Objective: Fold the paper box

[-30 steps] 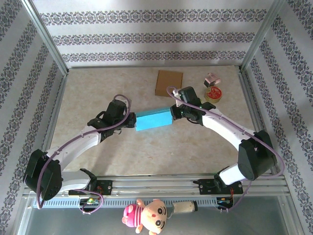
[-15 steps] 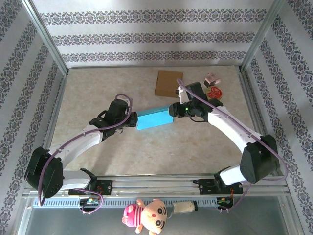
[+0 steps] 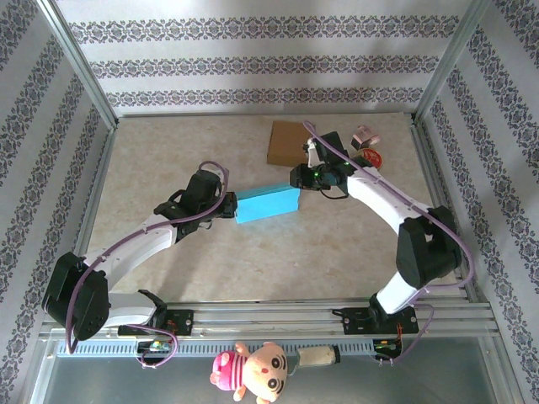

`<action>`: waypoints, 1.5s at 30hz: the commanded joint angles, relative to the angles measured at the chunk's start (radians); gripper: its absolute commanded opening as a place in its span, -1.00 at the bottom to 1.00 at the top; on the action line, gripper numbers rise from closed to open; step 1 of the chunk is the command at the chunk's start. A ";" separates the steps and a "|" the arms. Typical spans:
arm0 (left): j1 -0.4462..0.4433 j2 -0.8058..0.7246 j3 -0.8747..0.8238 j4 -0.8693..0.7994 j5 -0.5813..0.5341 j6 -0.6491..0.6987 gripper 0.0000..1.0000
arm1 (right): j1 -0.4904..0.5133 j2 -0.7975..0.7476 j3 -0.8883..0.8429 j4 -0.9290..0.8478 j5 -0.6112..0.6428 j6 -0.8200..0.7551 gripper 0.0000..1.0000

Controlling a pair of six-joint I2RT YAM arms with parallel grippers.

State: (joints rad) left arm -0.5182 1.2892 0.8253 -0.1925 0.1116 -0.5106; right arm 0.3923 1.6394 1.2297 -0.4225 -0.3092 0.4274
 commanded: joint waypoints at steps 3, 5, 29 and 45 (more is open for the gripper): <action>-0.020 0.036 -0.049 -0.183 -0.018 -0.002 -0.99 | 0.031 0.034 -0.085 -0.035 0.165 -0.084 -0.44; -0.021 0.031 -0.052 -0.180 -0.027 -0.001 -0.91 | 0.042 0.039 -0.157 -0.007 0.209 -0.097 -0.43; 0.119 -0.064 -0.172 0.403 0.119 -0.441 0.10 | 0.101 -0.010 -0.187 0.008 0.219 -0.131 -0.27; 0.129 0.016 -0.279 0.470 0.115 -0.464 -0.58 | 0.084 -0.064 -0.098 -0.015 0.047 -0.062 -0.09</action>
State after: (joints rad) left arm -0.3950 1.2968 0.5812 0.3061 0.2520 -0.9947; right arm 0.4709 1.5692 1.1137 -0.3073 -0.1333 0.3374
